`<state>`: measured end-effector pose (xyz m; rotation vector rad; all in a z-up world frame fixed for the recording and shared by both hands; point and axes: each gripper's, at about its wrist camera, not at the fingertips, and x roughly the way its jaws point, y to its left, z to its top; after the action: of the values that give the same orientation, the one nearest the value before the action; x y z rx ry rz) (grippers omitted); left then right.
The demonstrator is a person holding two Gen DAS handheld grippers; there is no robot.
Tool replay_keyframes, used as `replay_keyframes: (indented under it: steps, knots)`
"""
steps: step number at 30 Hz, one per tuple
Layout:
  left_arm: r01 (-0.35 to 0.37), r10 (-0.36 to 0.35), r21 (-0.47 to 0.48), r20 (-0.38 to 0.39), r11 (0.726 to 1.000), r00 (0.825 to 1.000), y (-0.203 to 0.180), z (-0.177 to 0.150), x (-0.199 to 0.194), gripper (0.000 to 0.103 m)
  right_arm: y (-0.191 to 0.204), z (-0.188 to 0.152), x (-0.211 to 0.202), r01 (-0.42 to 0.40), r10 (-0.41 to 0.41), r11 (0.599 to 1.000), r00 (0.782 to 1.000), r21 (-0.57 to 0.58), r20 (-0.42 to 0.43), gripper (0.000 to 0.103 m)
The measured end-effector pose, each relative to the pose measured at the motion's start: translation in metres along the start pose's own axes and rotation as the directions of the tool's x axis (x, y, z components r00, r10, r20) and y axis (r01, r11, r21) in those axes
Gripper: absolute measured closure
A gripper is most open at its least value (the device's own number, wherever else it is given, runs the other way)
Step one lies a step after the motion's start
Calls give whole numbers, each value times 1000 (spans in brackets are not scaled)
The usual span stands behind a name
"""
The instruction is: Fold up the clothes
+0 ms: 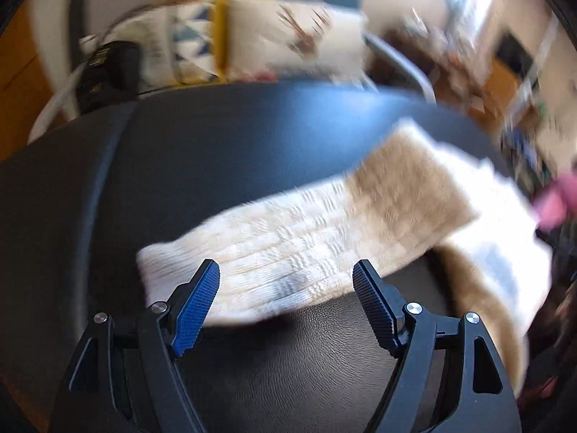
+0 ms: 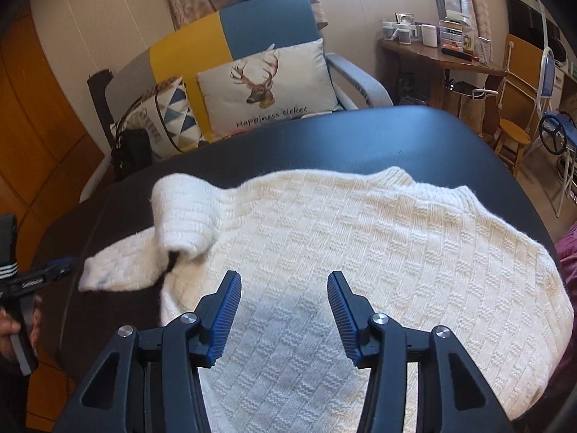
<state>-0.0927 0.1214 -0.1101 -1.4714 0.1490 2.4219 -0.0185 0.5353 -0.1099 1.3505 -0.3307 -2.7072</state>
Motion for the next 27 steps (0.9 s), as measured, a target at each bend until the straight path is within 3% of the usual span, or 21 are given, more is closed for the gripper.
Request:
replay_keyframes:
  steps: [1, 3, 5, 6, 7, 11, 14, 16, 18, 21, 27]
  knots:
    - [-20, 22, 41, -42, 999, 999, -5, 2, 15, 24, 0, -2, 3, 0, 0, 1000, 1000, 4, -10, 52]
    - [7, 0, 68, -112, 998, 994, -9, 2, 38, 26, -1, -5, 9, 4, -4, 1000, 1000, 7, -27, 52]
    - [25, -22, 33, -111, 999, 994, -3, 0, 46, 54, -2, -8, 12, 10, -10, 1000, 999, 13, -38, 52]
    - [33, -31, 15, -90, 999, 995, 1, 1, 45, 77, -3, -8, 15, 12, -12, 1000, 999, 17, -41, 52]
    - [40, -41, -3, -68, 999, 997, 4, 1, 44, 93, -4, -9, 18, 13, -12, 1000, 999, 20, -46, 52]
    - [69, -61, -144, 59, 987, 996, 42, 11, 9, 94, -9, -11, 26, 34, -32, 999, 998, 29, -60, 52]
    - [58, -16, -262, 161, 963, 987, 89, 22, -34, 94, -15, -9, 27, 23, -21, 999, 998, 39, -60, 52]
    - [75, -26, -317, 154, 945, 988, 119, 23, -47, 89, -18, -9, 27, 15, -12, 999, 998, 51, -60, 52]
    - [89, -68, -342, 73, 935, 995, 136, 17, -42, 81, -23, -9, 26, 17, -13, 997, 998, 70, -61, 52]
    - [3, -2, -317, 3, 948, 1000, 144, 0, -36, 79, -29, -11, 26, 18, -12, 996, 998, 93, -67, 52]
    - [43, -45, -257, -3, 965, 999, 130, -2, -28, 78, -35, -12, 23, 66, -58, 995, 993, 81, -98, 52]
